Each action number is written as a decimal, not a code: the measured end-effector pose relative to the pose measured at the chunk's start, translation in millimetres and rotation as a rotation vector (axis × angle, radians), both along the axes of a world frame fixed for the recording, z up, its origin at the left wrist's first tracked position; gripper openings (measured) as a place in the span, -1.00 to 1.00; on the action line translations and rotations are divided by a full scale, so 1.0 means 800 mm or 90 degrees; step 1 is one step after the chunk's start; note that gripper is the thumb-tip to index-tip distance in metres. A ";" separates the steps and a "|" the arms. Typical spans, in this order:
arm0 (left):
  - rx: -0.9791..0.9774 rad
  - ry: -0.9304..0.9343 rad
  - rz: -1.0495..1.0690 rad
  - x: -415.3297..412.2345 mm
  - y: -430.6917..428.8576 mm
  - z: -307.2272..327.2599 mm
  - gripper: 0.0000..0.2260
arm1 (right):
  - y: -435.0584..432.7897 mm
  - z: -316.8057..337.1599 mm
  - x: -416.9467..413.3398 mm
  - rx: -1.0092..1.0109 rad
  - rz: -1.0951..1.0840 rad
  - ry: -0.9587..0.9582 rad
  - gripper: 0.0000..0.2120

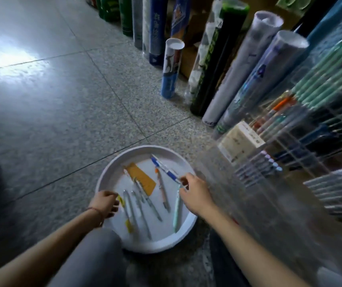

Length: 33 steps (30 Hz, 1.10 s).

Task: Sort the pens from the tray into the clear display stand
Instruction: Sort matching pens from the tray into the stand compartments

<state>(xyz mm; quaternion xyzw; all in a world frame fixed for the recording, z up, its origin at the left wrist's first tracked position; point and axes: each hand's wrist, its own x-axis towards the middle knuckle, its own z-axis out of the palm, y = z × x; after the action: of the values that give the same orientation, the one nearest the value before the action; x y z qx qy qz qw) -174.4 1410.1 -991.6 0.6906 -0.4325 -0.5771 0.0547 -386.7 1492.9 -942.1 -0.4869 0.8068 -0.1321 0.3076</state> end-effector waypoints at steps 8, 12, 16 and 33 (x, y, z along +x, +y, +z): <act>0.000 -0.062 0.133 0.019 0.043 -0.091 -0.83 | 0.006 -0.100 0.093 0.142 0.050 -0.028 -0.87; -0.017 -0.070 0.078 0.004 0.060 -0.073 -0.84 | 0.011 -0.120 0.130 0.129 0.124 0.082 -0.64; -0.054 -0.114 -0.009 0.001 0.063 -0.070 -0.77 | 0.007 -0.133 0.149 0.158 0.105 0.098 -0.59; 0.009 -0.073 -0.130 -0.008 0.032 -0.055 -0.80 | -0.010 -0.109 0.162 0.159 -0.026 -0.178 -0.72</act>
<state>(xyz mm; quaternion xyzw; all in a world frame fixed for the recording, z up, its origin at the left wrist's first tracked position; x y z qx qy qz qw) -181.1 1435.9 -1035.9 0.6753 -0.4988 -0.5422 -0.0344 -256.7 1484.9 -1029.4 -0.4055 0.7757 -0.1034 0.4723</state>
